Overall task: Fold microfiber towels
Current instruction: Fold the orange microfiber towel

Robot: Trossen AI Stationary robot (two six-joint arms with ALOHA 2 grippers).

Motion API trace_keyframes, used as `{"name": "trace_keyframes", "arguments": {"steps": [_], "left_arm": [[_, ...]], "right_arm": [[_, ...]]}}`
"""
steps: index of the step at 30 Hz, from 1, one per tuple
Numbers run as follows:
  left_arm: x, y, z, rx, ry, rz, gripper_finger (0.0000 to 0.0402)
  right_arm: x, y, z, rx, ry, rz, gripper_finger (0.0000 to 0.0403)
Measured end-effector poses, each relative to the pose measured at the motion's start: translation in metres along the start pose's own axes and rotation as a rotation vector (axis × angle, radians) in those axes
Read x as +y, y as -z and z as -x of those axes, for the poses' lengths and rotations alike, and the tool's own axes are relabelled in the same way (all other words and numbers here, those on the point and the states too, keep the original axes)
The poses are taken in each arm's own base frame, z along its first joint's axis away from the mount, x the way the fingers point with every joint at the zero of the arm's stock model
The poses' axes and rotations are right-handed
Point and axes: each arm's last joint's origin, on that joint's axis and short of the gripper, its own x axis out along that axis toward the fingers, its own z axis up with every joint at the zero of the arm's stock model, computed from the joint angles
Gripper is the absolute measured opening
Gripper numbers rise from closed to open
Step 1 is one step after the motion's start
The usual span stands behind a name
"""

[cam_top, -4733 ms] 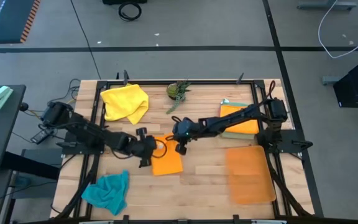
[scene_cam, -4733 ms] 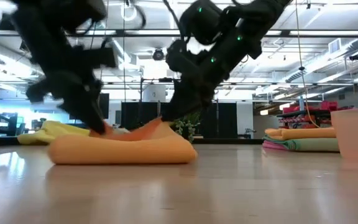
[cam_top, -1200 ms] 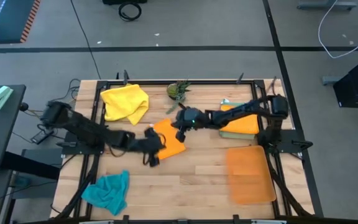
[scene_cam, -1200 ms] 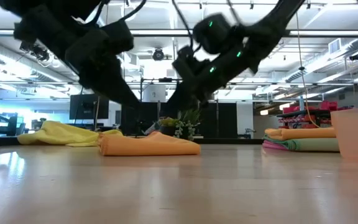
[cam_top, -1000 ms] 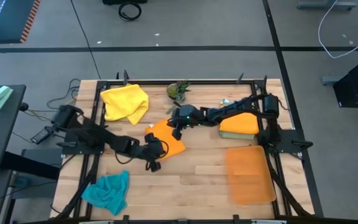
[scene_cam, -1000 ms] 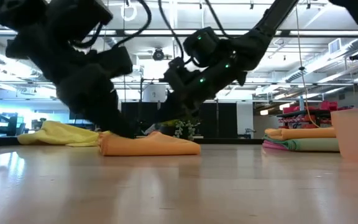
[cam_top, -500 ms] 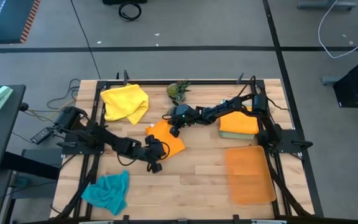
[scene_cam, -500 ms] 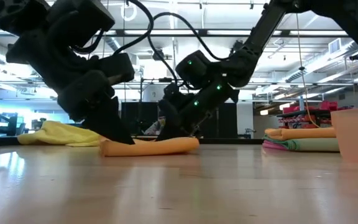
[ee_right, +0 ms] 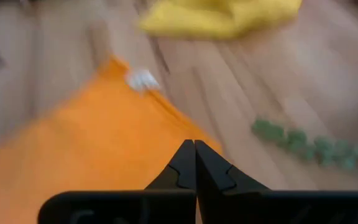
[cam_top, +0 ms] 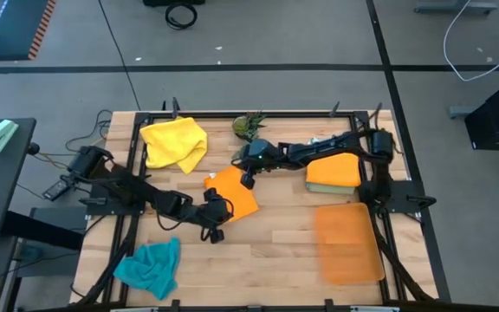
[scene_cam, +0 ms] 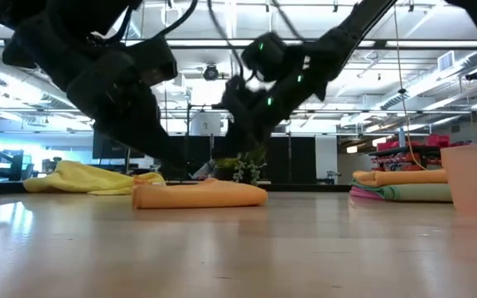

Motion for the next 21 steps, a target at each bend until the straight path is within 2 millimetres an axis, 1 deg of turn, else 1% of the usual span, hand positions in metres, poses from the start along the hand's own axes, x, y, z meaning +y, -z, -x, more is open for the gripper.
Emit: {"name": "trace_keyframes", "arguments": {"steps": [3,4,7,9,12,14,17,21], "left_arm": [[0.0,0.006,-0.006,0.03,-0.013,0.027,0.0009],[0.001,0.008,-0.007,0.038,-0.017,0.027,0.0012],[-0.001,0.012,-0.008,0.055,-0.019,0.04,0.0015],[-0.002,0.015,-0.006,0.081,-0.023,0.029,0.0009],[-0.005,0.02,-0.004,0.113,-0.027,0.024,0.0006],[-0.005,0.024,-0.003,0.152,-0.025,0.015,0.0012],[-0.003,0.029,-0.001,0.212,-0.046,0.009,0.0016],[0.003,0.031,0.006,0.28,-0.086,-0.035,0.0006]], "right_arm": [[-0.002,0.02,-0.019,0.054,0.005,0.007,0.0],[-0.001,0.022,-0.023,0.043,-0.001,0.008,0.0],[-0.001,0.024,-0.029,0.034,-0.006,-0.002,0.0],[-0.004,0.033,-0.034,0.073,0.004,-0.016,0.0],[-0.005,0.035,-0.036,0.095,0.01,-0.02,0.0],[-0.002,0.038,-0.035,0.131,0.017,-0.021,0.0],[0.008,0.043,-0.025,0.234,0.024,-0.007,0.0],[0.031,0.045,0.002,0.365,0.019,-0.019,0.0]]}}
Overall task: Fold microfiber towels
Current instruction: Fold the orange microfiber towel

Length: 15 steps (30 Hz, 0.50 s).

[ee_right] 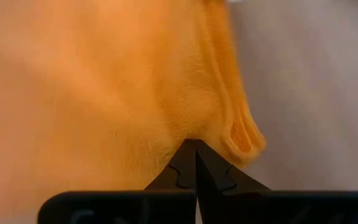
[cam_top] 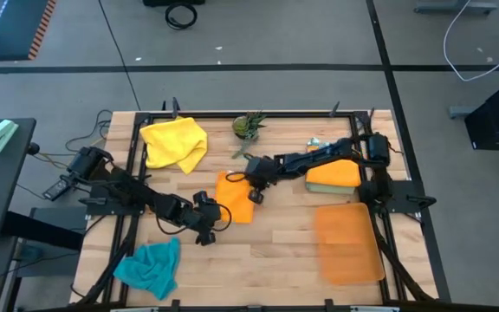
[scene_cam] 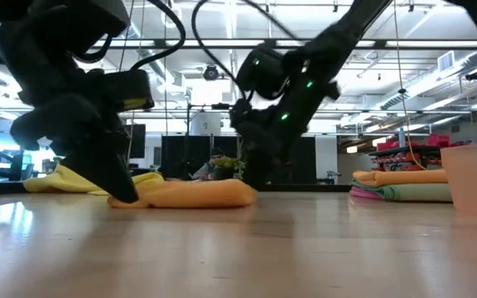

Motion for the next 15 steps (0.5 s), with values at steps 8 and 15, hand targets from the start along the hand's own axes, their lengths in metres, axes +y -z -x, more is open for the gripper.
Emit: {"name": "trace_keyframes", "arguments": {"steps": [8,15], "left_arm": [[0.032,-0.007,0.045,0.046,-0.066,-0.122,0.0015],[0.03,-0.025,0.083,-0.176,0.089,-0.104,0.0007]], "right_arm": [[0.063,0.016,0.08,0.013,-0.037,0.041,0.0],[0.065,0.007,0.08,-0.138,0.064,0.019,0.0]]}}
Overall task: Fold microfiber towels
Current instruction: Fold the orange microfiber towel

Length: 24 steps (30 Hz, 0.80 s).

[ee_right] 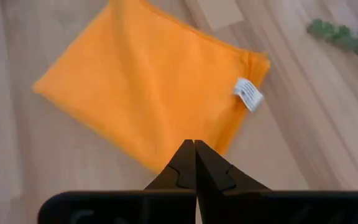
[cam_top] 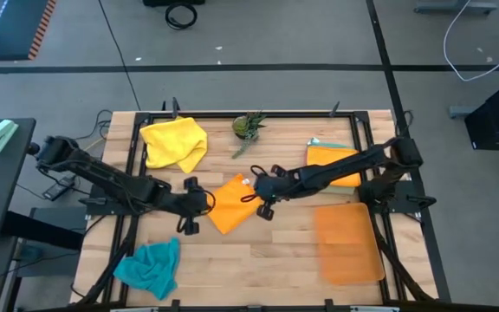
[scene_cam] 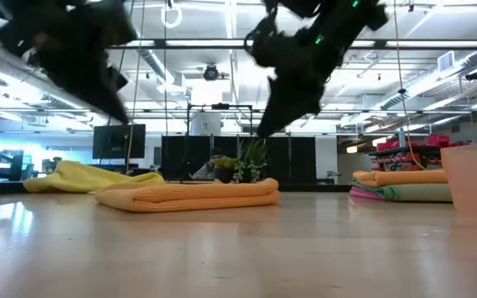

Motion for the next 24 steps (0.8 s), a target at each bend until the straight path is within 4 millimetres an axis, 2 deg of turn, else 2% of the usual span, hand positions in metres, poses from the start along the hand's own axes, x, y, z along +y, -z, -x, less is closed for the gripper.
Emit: {"name": "trace_keyframes", "arguments": {"steps": [4,9,13,19,24], "left_arm": [[-0.018,-0.004,-0.016,-0.12,0.121,0.056,0.0012],[-0.042,0.015,-0.056,-0.08,0.102,0.096,0.0006],[-0.048,0.036,-0.082,0.007,0.041,0.14,0.0011],[-0.054,0.042,-0.09,0.004,0.038,0.177,0.0007],[-0.057,0.044,-0.086,0.018,0.046,0.167,0.0011]], "right_arm": [[-0.006,-0.007,-0.036,-0.086,-0.02,0.037,0.0],[-0.019,-0.018,-0.074,-0.22,-0.087,0.039,0.0],[-0.037,-0.017,-0.095,-0.227,-0.094,0.009,0.0],[-0.058,-0.009,-0.116,-0.177,-0.045,-0.02,0.0],[-0.067,-0.009,-0.118,-0.169,0.007,-0.053,0.0]]}}
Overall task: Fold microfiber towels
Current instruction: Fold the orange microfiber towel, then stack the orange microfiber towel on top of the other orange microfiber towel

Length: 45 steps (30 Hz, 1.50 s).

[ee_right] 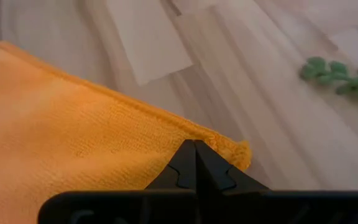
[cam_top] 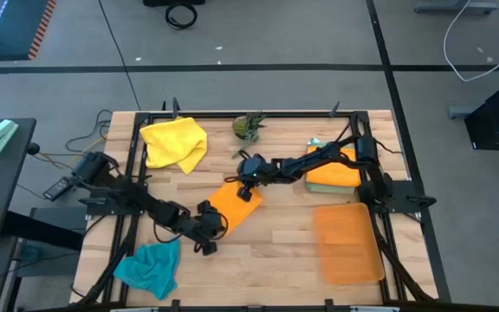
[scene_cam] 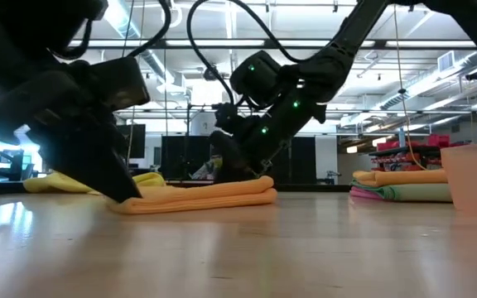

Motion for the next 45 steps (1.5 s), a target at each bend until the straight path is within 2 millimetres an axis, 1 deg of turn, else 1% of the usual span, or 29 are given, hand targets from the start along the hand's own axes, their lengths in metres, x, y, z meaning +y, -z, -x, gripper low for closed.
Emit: {"name": "trace_keyframes", "arguments": {"steps": [3,7,10,12,16,18,20,23,26,28,32,35,40,45], "left_arm": [[0.0,0.001,0.005,0.023,0.001,-0.015,0.0005],[0.004,-0.003,0.016,0.043,-0.001,-0.021,0.0017],[0.005,-0.014,0.031,0.012,0.011,-0.024,0.003],[0.008,-0.016,0.045,0.015,0.003,-0.007,0.0038],[0.013,-0.023,0.078,-0.054,-0.042,0.219,0.0062],[0.016,-0.016,0.09,-0.118,-0.072,0.394,0.0078],[0.016,-0.004,0.097,-0.15,-0.058,0.527,0.0096],[0.016,0.016,0.096,-0.2,-0.009,0.778,0.0124],[0.02,0.03,0.089,-0.215,0.011,1.022,0.0155],[0.024,0.038,0.084,-0.211,-0.011,1.12,0.0175],[0.025,0.042,0.075,-0.211,-0.039,1.156,0.0202],[0.027,0.043,0.066,-0.221,-0.061,1.19,0.0211],[0.03,0.046,0.051,-0.218,-0.101,1.222,0.0211],[0.031,0.043,0.04,-0.237,-0.098,1.217,0.0207]], "right_arm": [[0.0,-0.005,0.008,-0.002,0.006,0.011,0.0],[0.01,-0.022,0.032,-0.022,-0.084,-0.017,0.0001],[0.022,-0.02,0.051,0.062,-0.115,-0.04,0.0003],[0.029,-0.015,0.06,0.124,-0.113,-0.069,0.0009],[0.037,-0.009,0.069,0.19,-0.102,-0.119,0.0031],[0.038,-0.006,0.07,0.222,-0.109,-0.125,0.005],[0.038,-0.005,0.069,0.223,-0.144,-0.132,0.0076],[0.033,0.0,0.065,0.198,-0.191,-0.151,0.0125],[0.025,-0.003,0.062,0.155,-0.221,-0.194,0.0175],[0.02,-0.002,0.06,0.153,-0.209,-0.222,0.0206],[0.011,-0.001,0.058,0.156,-0.19,-0.261,0.0251],[0.009,0.006,0.054,0.177,-0.189,-0.272,0.0268],[0.004,0.016,0.047,0.189,-0.182,-0.306,0.0275],[0.0,0.023,0.043,0.178,-0.207,-0.353,0.0275]]}}
